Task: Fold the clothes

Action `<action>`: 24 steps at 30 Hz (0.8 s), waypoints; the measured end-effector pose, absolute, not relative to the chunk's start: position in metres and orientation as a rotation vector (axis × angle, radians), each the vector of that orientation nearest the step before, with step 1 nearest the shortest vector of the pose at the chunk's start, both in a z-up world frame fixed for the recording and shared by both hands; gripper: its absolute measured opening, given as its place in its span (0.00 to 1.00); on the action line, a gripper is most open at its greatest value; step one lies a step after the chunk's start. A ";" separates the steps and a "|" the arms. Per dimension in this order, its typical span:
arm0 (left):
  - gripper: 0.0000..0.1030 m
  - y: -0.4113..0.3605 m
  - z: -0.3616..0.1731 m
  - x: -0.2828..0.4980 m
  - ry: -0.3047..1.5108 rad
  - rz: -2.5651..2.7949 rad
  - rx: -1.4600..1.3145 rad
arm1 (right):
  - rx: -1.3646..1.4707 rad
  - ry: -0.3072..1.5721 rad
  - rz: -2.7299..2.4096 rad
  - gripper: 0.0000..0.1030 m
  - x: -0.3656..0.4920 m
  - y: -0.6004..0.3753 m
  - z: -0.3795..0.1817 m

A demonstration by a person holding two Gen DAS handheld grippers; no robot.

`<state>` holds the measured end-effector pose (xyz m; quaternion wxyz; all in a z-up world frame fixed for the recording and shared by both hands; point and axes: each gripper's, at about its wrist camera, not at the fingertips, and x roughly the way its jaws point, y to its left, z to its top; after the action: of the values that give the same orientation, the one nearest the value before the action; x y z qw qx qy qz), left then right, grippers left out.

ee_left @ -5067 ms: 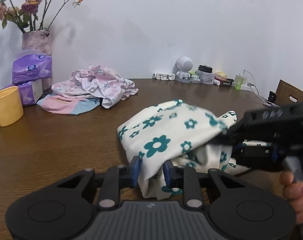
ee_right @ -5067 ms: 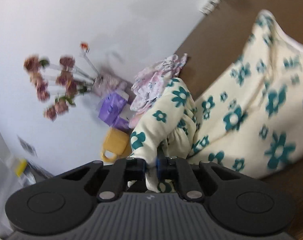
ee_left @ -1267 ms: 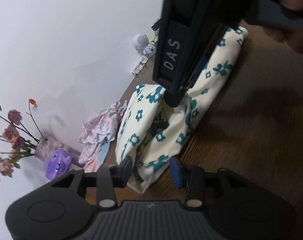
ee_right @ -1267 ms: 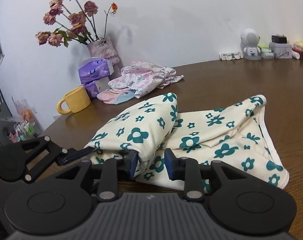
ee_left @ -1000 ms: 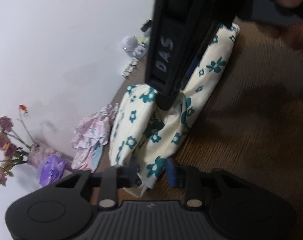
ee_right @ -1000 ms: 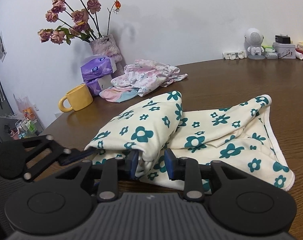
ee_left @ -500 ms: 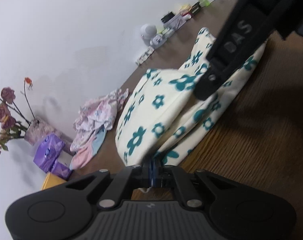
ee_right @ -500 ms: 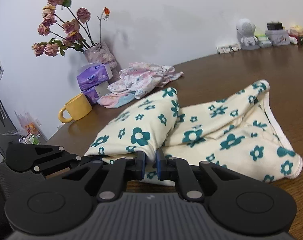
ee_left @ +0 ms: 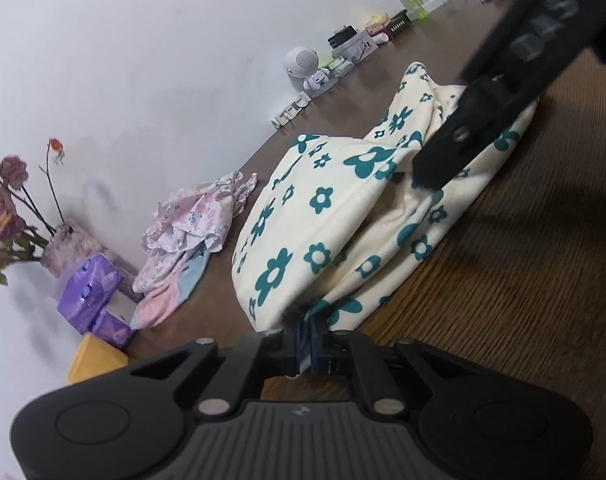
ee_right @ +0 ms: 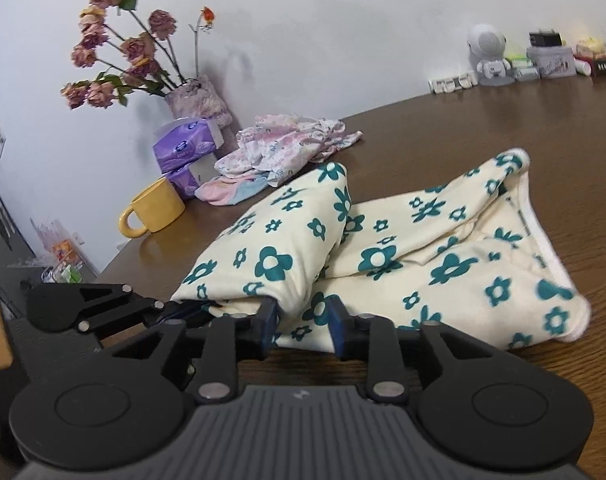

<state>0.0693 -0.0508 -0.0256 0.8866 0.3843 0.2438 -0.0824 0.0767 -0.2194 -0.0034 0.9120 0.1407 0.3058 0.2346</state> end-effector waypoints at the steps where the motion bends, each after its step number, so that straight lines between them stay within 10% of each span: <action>1: 0.05 -0.050 -0.025 0.070 0.506 -0.175 0.795 | 0.274 0.621 0.484 0.29 0.073 -0.221 0.000; 9: 0.04 -0.045 -0.024 0.069 0.496 -0.197 0.769 | 0.122 0.617 0.491 0.28 0.073 -0.201 0.005; 14: 0.03 -0.042 -0.024 0.068 0.489 -0.199 0.754 | 0.124 0.666 0.472 0.07 0.090 -0.187 -0.007; 24: 0.21 -0.031 -0.015 0.059 0.481 -0.243 0.693 | 0.197 0.679 0.477 0.20 0.083 -0.199 -0.007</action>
<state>0.0588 -0.0310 -0.0154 0.9052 0.3356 0.2328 -0.1178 0.0829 -0.1985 -0.0070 0.9103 0.0957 0.3294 0.2316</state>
